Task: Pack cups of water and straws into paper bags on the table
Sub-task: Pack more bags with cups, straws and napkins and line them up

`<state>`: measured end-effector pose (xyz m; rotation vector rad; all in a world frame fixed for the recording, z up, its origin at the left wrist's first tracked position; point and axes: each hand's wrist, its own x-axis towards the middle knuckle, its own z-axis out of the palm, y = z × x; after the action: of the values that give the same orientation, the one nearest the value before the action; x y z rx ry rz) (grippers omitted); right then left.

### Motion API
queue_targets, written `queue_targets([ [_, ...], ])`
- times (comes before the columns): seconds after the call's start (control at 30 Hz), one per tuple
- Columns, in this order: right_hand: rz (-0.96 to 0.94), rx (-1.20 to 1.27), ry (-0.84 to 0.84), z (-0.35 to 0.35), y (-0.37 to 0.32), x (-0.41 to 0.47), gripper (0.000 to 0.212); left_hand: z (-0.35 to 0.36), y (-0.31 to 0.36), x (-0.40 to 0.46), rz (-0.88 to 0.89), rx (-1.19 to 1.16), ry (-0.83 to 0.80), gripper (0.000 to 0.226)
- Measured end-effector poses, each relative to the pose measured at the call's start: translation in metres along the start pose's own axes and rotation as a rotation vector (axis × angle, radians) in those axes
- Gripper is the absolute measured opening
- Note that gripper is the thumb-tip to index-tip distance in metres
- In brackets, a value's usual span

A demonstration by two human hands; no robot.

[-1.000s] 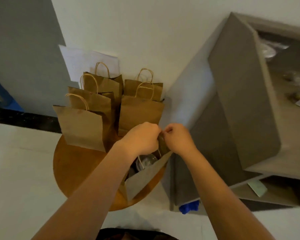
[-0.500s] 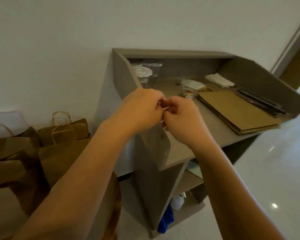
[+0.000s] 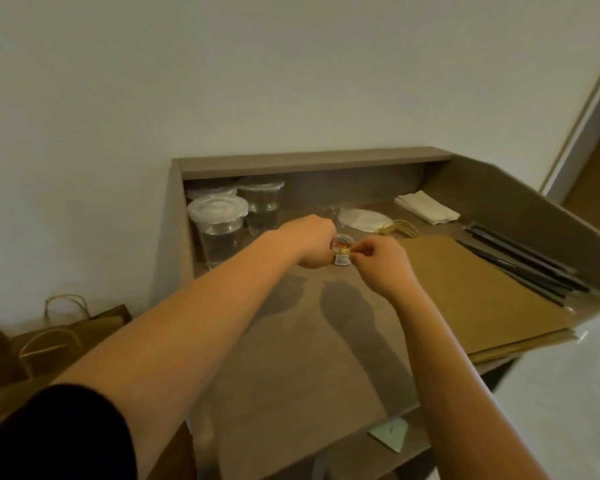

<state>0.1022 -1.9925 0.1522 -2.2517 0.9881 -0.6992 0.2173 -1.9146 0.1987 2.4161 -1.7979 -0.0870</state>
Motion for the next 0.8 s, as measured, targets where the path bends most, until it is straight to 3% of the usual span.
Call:
queue_targets([
  [0.2,-0.007,-0.149,0.057,0.021,0.024,0.071,0.021,0.027,-0.021,0.039,-0.076,-0.085,-0.043,0.022],
  [0.4,0.021,-0.360,-0.034,0.051,0.036,0.088,0.034,0.041,-0.028,0.044,-0.082,-0.232,0.081,0.023],
  [0.8,0.006,-0.236,-0.025,0.054,0.044,0.089,0.023,0.043,-0.024,0.037,-0.109,-0.201,0.068,0.020],
])
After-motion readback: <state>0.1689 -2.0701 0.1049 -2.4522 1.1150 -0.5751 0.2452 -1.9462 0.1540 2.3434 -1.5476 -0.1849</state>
